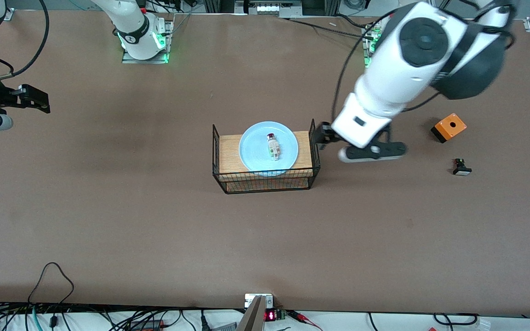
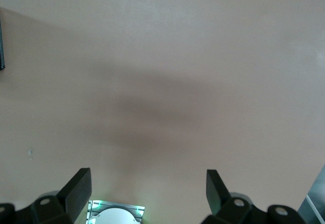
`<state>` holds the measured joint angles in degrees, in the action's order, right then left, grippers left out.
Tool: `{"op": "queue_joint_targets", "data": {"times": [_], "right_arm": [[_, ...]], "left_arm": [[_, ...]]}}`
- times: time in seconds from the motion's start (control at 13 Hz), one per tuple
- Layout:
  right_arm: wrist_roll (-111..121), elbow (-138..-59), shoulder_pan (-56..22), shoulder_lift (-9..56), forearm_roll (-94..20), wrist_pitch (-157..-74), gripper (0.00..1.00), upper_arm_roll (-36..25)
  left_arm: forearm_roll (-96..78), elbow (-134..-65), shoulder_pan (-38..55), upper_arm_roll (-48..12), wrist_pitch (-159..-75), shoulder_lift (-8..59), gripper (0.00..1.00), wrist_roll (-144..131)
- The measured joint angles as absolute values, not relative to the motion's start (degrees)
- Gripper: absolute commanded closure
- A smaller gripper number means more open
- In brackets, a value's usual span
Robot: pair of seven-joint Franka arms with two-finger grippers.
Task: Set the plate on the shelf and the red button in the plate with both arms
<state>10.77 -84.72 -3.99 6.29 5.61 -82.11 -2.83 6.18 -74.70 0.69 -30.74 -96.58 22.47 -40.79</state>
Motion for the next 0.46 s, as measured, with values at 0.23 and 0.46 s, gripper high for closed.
{"op": "queue_joint_targets", "data": {"times": [0.23, 0.46], "right_arm": [[5.8, -84.8, -4.4, 6.8, 4.5, -82.2, 0.00, -2.5], [4.4, -84.8, -4.9, 8.2, 3.9, -83.0, 0.00, -2.4]], "left_arm": [[6.2, -73.0, -6.4, -30.7, -91.3, 22.1, 0.00, -32.6], [6.2, -70.2, -11.8, -30.5, -87.2, 22.0, 0.00, -23.5]]}}
